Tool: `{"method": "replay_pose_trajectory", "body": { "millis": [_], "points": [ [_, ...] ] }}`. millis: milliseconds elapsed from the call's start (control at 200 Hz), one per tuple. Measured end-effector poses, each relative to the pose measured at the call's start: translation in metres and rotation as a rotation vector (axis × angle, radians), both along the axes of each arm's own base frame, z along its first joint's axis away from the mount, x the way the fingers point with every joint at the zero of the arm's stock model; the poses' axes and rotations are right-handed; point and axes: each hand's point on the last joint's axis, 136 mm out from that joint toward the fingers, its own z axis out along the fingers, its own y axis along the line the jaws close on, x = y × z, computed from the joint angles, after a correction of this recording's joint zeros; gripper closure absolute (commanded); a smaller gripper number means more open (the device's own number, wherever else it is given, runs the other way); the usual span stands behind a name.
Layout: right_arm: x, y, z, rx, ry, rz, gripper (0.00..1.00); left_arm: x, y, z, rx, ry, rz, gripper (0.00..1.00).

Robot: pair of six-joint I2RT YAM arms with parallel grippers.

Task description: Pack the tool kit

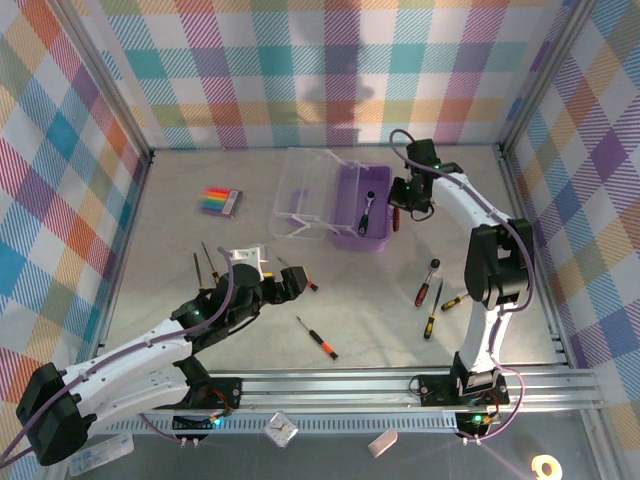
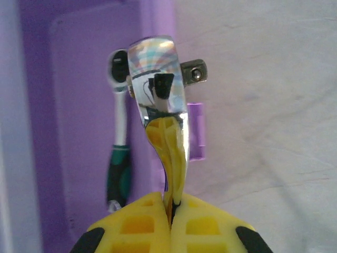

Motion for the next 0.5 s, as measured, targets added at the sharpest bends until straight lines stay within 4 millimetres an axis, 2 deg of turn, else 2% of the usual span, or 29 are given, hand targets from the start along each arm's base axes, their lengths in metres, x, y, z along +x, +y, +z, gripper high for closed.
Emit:
{"method": "replay_pose_trajectory", "body": {
  "millis": [95,240,370,500],
  "points": [
    [0.0,0.021,0.013,0.008,-0.019,0.038,0.96,-0.001,0.001,0.001,0.0,-0.001,0.002,0.0],
    [0.014,0.045,0.026,0.02,-0.057,0.071,0.96,-0.002,0.003,0.006,-0.011,-0.014,0.004,0.0],
    [0.033,0.047,0.012,-0.002,-0.041,0.058,0.96,-0.003,0.007,0.008,-0.009,-0.018,0.013,0.0],
    [0.037,0.042,-0.02,-0.052,0.018,0.042,0.96,-0.003,0.009,0.009,-0.008,-0.021,0.018,0.0]
  ]
}}
